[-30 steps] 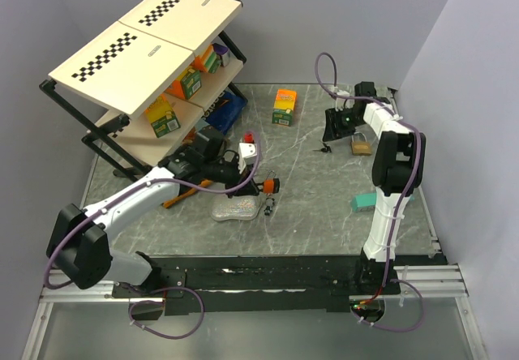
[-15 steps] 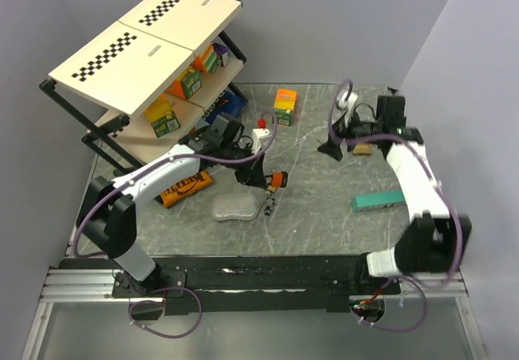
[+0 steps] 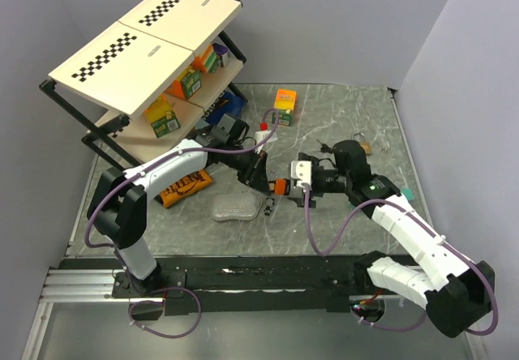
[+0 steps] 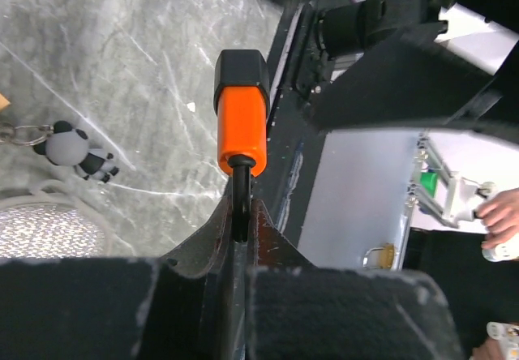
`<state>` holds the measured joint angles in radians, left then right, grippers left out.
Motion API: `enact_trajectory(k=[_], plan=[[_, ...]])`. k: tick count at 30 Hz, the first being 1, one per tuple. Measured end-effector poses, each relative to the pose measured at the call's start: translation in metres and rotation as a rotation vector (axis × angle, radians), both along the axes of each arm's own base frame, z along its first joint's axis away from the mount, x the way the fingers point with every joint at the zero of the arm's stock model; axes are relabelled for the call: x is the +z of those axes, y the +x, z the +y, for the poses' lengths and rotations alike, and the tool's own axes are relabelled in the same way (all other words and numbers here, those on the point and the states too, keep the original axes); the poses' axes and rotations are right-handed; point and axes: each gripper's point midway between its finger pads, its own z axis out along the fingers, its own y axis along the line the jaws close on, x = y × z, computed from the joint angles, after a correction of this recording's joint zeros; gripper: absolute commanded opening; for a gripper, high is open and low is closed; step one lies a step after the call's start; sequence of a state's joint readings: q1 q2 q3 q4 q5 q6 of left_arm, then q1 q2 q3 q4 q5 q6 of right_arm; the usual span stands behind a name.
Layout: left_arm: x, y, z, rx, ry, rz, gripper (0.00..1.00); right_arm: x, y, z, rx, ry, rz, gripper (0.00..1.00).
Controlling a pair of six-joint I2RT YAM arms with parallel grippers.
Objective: Lock with the key
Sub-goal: Place the lock at the center of the board.
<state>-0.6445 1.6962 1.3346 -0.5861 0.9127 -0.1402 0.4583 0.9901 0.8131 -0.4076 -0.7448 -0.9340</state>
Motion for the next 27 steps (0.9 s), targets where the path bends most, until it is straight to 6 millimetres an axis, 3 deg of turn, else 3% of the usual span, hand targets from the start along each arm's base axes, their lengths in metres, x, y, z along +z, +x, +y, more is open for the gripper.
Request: enact_trajectory(k=[12,21,24,25,27], plan=[[-0.001,-0.004,0.0,0.02,-0.003,0.065,0.01,-0.019,0.003,0.023,0.026,-0.074,-0.022,0.75],[0.003,0.004,0.004,0.046,-0.028,0.088,0.01,-0.026,0.005,0.031,0.037,-0.11,-0.055,0.63],[0.004,0.006,0.005,0.05,-0.033,0.091,0.01,-0.025,0.008,0.032,0.033,-0.11,-0.073,0.5],[0.004,0.006,0.005,0.05,-0.034,0.09,0.02,-0.024,0.009,0.032,0.027,-0.11,-0.078,0.4],[0.004,0.006,0.005,0.051,-0.035,0.088,0.14,-0.023,0.011,0.032,0.023,-0.109,-0.084,0.3]])
